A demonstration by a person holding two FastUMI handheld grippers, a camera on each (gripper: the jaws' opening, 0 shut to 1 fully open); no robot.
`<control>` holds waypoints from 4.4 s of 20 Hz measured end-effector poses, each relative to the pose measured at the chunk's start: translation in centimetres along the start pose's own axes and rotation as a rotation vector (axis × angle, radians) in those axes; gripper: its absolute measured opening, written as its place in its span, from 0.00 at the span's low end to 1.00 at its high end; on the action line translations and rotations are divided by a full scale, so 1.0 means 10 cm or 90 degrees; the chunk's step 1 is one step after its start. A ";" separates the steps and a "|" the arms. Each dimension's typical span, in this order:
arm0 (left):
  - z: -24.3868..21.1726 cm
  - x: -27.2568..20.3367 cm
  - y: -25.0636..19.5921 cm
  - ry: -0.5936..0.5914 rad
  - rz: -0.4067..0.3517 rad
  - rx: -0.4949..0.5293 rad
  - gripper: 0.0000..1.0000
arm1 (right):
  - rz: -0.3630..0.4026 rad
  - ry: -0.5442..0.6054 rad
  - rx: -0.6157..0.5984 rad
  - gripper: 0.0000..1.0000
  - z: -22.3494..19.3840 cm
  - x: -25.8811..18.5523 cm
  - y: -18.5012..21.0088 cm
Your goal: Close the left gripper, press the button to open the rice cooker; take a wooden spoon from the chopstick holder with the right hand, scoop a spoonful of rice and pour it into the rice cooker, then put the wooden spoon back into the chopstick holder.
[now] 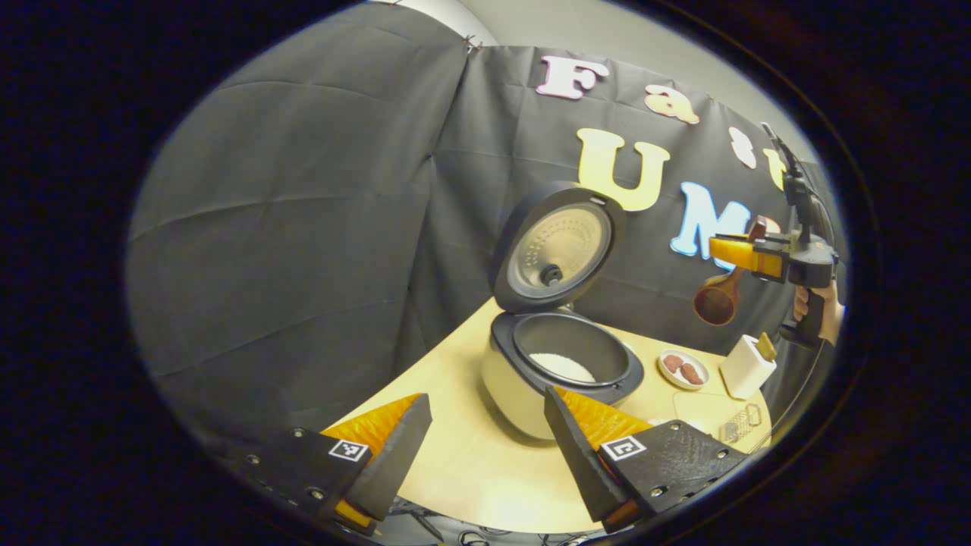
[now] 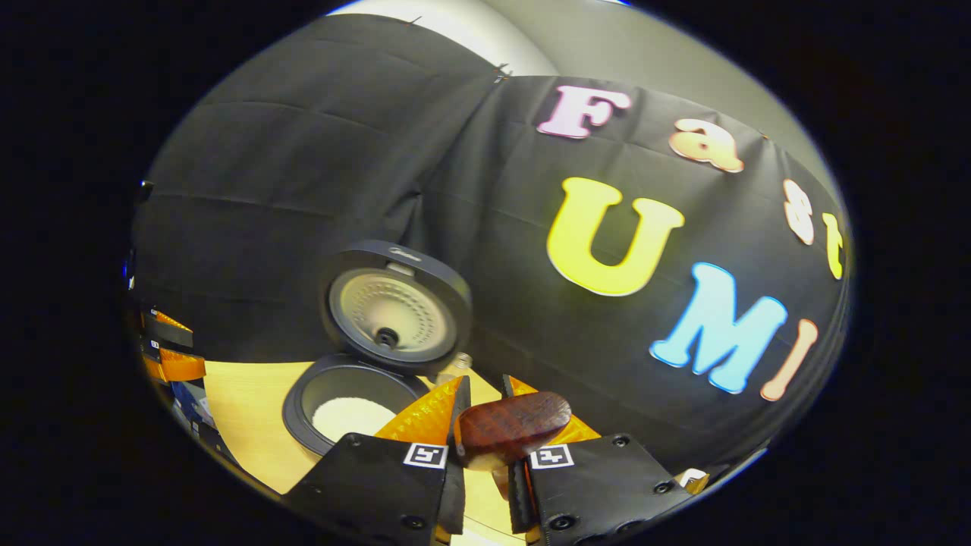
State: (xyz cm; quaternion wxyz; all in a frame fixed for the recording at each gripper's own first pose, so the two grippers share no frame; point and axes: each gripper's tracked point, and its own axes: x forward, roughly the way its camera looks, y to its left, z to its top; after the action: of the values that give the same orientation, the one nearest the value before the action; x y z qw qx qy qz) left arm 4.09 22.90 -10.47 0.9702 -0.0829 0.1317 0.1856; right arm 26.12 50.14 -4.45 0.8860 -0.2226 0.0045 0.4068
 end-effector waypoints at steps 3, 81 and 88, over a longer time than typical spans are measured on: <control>0.05 0.03 -0.29 0.000 -0.016 0.019 0.95 | -0.070 0.012 0.037 0.22 -0.11 -0.14 -0.29; 2.63 2.49 -1.21 0.028 -0.046 0.001 0.96 | -0.462 0.164 0.355 0.95 -1.25 -1.27 -0.72; 2.19 2.31 -1.35 0.121 -0.055 -0.028 0.98 | -0.440 0.153 0.416 0.99 -1.27 -1.20 -0.64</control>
State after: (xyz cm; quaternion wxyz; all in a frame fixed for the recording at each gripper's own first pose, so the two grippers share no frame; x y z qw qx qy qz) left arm 34.84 22.90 5.30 0.9583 -0.1266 0.2158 0.1380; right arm 24.89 32.80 -11.15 0.9858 0.0331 0.1602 0.0377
